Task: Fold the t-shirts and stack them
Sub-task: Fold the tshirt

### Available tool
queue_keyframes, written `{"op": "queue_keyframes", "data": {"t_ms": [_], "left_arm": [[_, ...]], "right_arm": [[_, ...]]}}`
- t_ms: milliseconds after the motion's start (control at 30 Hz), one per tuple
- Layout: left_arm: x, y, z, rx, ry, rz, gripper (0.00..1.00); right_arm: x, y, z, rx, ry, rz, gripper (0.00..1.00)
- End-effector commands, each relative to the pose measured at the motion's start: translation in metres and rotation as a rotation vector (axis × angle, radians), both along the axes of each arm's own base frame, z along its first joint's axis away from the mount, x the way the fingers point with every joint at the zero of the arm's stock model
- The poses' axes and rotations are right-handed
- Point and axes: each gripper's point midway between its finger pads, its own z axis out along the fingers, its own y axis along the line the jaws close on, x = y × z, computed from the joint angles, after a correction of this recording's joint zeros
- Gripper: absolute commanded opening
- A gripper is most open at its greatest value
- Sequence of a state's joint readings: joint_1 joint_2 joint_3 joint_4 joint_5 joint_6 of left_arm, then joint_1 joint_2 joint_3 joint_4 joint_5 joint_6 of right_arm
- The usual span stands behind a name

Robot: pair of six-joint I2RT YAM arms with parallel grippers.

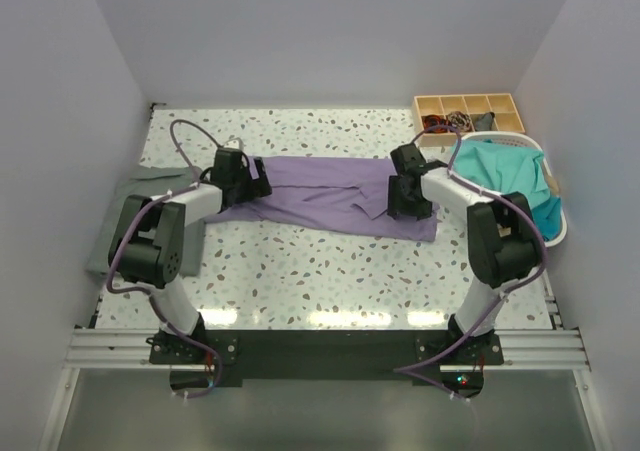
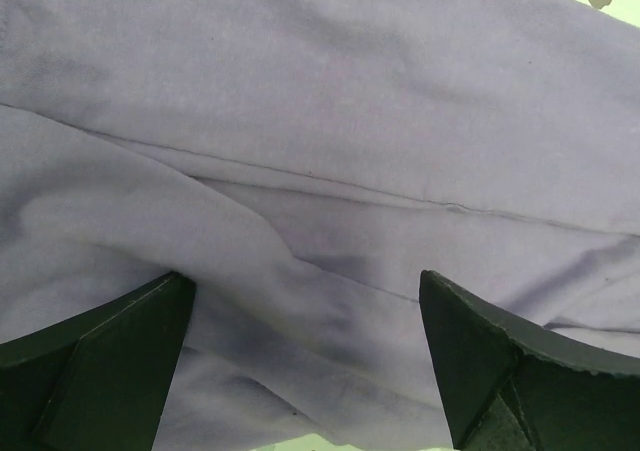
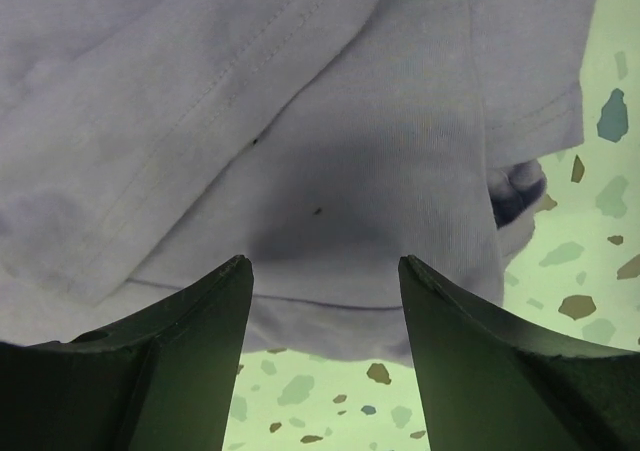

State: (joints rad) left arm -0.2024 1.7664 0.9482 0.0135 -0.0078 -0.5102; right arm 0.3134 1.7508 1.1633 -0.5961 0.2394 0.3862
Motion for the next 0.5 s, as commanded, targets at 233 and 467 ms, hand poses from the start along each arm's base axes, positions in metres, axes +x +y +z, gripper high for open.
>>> {"op": "queue_keyframes", "data": {"t_ms": [233,467], "left_arm": [[-0.093,0.045,-0.048,0.197,0.294,0.039,1.0],[-0.132,0.036,-0.059,0.147,0.35,-0.009,1.0]], "right_arm": [[-0.008,-0.055,-0.018,-0.215,0.103,-0.14,0.65],[-0.011,-0.094,-0.014,-0.283,0.117,-0.209,0.66]]}}
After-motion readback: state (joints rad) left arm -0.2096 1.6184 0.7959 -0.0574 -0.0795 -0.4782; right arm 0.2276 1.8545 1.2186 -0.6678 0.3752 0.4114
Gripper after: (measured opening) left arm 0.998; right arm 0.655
